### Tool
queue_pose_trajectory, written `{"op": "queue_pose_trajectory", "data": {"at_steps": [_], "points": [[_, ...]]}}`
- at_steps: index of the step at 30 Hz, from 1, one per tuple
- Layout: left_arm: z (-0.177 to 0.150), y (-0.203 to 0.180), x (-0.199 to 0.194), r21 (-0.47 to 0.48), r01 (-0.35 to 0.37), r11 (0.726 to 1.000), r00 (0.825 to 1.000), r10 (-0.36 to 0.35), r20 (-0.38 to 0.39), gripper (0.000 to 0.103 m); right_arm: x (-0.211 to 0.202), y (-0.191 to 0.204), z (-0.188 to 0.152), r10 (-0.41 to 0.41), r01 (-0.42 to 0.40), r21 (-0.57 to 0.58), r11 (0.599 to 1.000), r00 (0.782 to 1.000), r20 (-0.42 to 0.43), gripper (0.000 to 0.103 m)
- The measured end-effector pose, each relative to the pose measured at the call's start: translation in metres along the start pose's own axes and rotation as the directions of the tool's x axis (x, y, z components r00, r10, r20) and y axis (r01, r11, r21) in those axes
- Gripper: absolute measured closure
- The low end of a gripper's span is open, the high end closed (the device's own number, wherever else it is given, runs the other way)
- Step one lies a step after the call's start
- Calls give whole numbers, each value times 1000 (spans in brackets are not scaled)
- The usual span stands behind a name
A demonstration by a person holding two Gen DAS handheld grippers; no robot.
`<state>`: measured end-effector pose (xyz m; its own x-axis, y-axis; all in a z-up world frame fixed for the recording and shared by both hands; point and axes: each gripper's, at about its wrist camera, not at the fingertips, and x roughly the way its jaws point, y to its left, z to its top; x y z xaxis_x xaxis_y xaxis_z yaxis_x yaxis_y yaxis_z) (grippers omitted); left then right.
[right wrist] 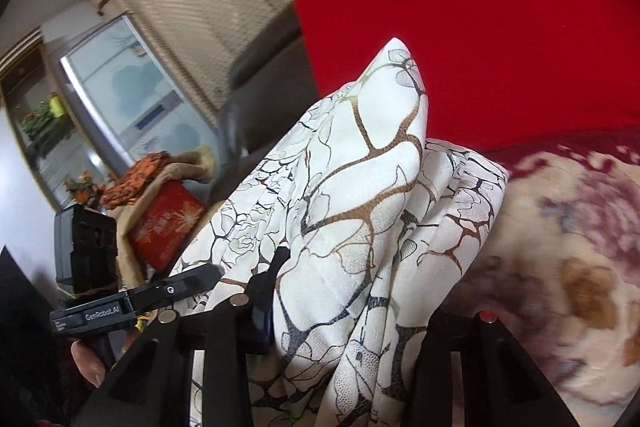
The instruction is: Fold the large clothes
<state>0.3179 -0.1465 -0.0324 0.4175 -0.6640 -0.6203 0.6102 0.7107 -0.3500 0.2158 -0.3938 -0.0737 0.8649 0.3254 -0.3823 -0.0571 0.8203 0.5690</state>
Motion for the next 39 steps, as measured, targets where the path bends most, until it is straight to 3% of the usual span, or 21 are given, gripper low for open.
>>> {"op": "queue_pose_trajectory", "data": {"at_steps": [5,8,9,10,12,13,16,21,23,24,26,27,30,32,34,37,39], "points": [[-8,29,-18,-30,-119,992,993,119,19,60,41,17,-14,87,-86,35,996,996,-18,64],[-22,58,-5,-92,-215,972,976,209,-63,59,85,18,-28,83,-78,55,995,991,-106,63],[-31,72,8,-116,-270,956,958,255,-128,56,103,15,-34,74,-63,68,996,984,-163,62],[-38,83,11,-140,-283,949,953,262,-154,54,115,12,-40,54,-38,82,996,978,-203,55],[-45,92,10,-177,-265,948,960,241,-146,47,127,5,-47,17,12,116,993,969,-246,43],[-46,92,6,-172,-264,949,960,241,-141,45,126,4,-46,3,29,124,992,969,-248,35],[-46,80,-3,-115,-303,946,951,291,-108,43,110,10,-40,-74,93,72,993,970,-231,31],[-47,48,-27,-11,-426,905,905,425,-17,41,68,35,-36,-235,225,-83,971,961,-148,31],[-55,39,-42,-9,-489,872,872,489,26,30,49,57,-35,-272,256,-169,952,959,-77,31],[-58,39,-45,-13,-510,860,859,510,35,30,42,69,-35,-248,233,-199,952,967,-58,35],[-70,37,-46,-12,-563,826,826,563,29,30,28,91,-40,-194,180,-265,947,981,-26,56],[-76,38,-44,-13,-587,809,809,587,13,30,26,99,-43,-195,178,-298,938,980,-30,73],[-87,49,-25,2,-616,788,787,615,-36,30,45,109,-60,-222,177,-323,930,969,-107,74],[-90,53,-18,24,-637,771,769,637,-49,27,64,96,-73,-254,192,-291,937,949,-189,74],[-91,53,-16,34,-631,775,774,632,-47,25,82,77,-85,-284,217,-262,941,923,-258,74],[-91,48,-21,44,-655,754,753,657,-34,25,74,74,-80,-274,222,-215,951,927,-255,74],[-93,42,-31,38,-657,753,752,658,-23,25,60,81,-76,-269,221,-213,952,935,-233,74]]}}
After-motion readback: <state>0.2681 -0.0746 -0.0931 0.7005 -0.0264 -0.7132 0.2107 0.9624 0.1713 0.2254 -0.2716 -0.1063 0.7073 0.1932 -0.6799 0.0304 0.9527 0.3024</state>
